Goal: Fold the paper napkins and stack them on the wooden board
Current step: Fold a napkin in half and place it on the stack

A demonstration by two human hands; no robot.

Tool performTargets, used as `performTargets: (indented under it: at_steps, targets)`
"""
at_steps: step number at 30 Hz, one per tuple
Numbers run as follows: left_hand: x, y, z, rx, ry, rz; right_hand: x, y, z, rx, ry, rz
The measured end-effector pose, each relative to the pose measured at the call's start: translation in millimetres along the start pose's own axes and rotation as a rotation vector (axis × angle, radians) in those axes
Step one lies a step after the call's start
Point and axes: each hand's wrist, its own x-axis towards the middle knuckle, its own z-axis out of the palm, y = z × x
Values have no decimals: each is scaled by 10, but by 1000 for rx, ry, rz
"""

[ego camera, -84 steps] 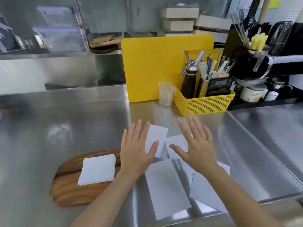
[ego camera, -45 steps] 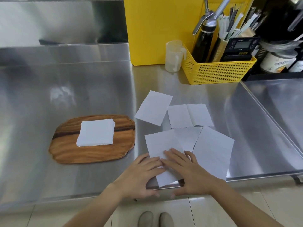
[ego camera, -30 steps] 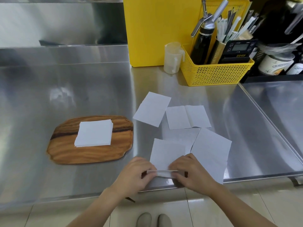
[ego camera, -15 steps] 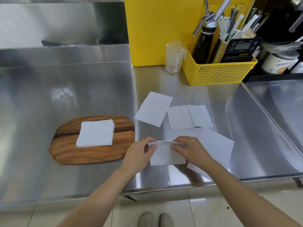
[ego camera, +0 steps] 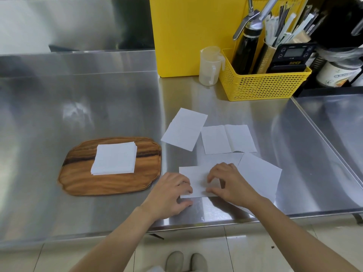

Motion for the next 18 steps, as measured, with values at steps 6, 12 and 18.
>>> performTargets:
  at_steps: [6,12,18]
  targets:
    - [-8,-3,-8,76,-56,14,-118,129,64,-37,-161,24]
    - [8,40,19,143,-9,30,-159,128,101,-72,-113,-6]
    - [17,98,-20,13,57,-55,-136,32,63,70,-93,122]
